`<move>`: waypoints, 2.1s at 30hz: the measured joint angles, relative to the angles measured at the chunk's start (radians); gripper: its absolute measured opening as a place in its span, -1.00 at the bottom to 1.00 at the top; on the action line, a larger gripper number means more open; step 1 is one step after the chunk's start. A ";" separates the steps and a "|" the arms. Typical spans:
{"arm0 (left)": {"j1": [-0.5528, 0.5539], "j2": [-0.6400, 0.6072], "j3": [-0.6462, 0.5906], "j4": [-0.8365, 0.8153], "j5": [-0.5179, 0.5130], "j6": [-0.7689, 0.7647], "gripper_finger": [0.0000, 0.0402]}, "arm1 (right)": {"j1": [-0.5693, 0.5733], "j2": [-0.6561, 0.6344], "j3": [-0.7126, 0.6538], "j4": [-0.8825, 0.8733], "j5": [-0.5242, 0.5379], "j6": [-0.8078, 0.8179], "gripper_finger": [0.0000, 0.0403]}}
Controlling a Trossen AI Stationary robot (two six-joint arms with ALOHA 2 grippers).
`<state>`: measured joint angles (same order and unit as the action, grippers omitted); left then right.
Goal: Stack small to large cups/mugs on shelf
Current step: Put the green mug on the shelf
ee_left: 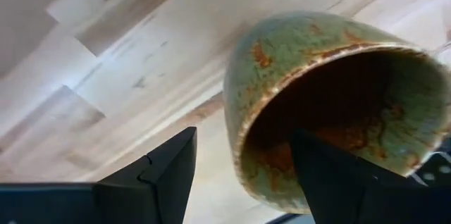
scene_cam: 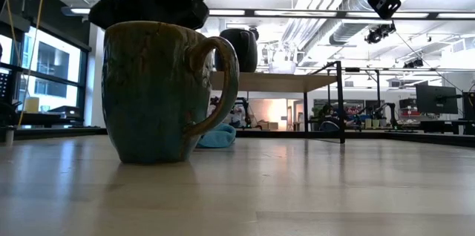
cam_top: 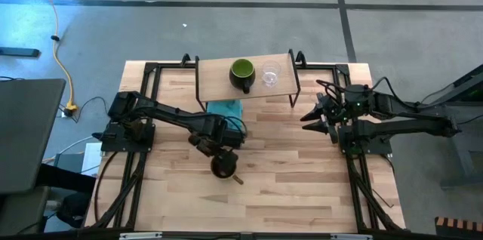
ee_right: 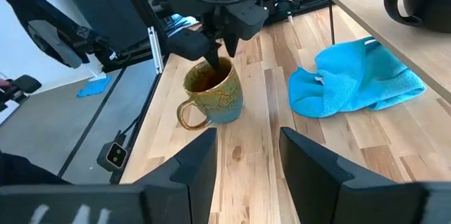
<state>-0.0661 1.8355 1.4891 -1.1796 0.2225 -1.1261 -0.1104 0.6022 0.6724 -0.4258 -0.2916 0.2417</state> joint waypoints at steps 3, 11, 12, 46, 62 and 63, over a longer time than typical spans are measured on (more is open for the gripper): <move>-0.008 0.000 0.000 0.012 0.005 -0.046 0.07 | 0.000 0.000 0.000 -0.004 -0.004 -0.006 -0.28; -0.047 0.000 0.000 0.051 0.022 -0.147 0.07 | 0.000 0.000 0.000 -0.004 -0.007 -0.019 -0.28; -0.051 0.000 0.000 0.054 0.017 -0.161 0.07 | 0.000 0.000 0.000 -0.004 -0.007 -0.024 -0.28; -0.085 -0.001 0.001 0.080 -0.096 -0.079 -0.82 | 0.000 0.000 0.000 -0.004 -0.057 -0.034 -0.28; -0.033 -0.005 0.002 -0.009 -0.191 0.375 -0.97 | 0.000 0.000 0.000 -0.004 -0.057 0.011 -0.28; -0.026 -0.005 0.002 -0.007 -0.189 0.384 -0.96 | 0.000 0.000 0.000 -0.004 -0.057 0.016 -0.28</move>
<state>-0.0918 1.8309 1.4914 -1.1868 0.0330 -0.7426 -0.1104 0.6018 0.6724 -0.4295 -0.3483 0.2578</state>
